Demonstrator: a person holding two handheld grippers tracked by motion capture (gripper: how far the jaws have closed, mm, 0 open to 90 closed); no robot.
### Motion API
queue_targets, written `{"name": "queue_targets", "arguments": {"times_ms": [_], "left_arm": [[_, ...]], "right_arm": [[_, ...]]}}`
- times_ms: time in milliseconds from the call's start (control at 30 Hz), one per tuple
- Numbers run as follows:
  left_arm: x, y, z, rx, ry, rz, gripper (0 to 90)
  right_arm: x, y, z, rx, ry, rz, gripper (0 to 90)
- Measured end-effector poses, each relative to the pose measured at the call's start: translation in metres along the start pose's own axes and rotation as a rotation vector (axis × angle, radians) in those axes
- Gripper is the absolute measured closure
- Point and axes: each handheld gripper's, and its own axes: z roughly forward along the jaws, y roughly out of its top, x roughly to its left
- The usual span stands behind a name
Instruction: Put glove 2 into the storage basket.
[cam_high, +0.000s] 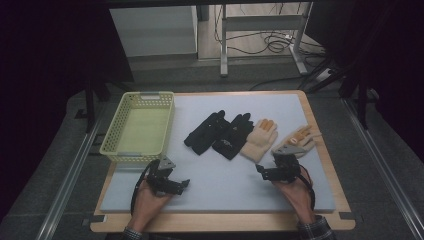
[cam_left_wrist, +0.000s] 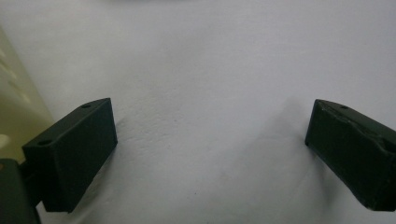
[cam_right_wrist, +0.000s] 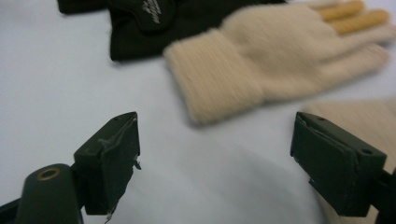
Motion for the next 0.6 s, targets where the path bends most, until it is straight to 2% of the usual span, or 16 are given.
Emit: {"name": "queue_targets", "arguments": {"times_ms": [233, 600], "left_arm": [[0.000, 0.000, 0.000, 0.000, 0.000, 0.000, 2.5], [0.000, 0.000, 0.000, -0.001, 0.001, 0.002, 2.7]], "right_arm": [[0.014, 0.028, 0.026, 0.022, 0.040, -0.032, 17.7], [0.037, 0.074, 0.073, 0.012, 0.057, -0.073, 18.9]]}}
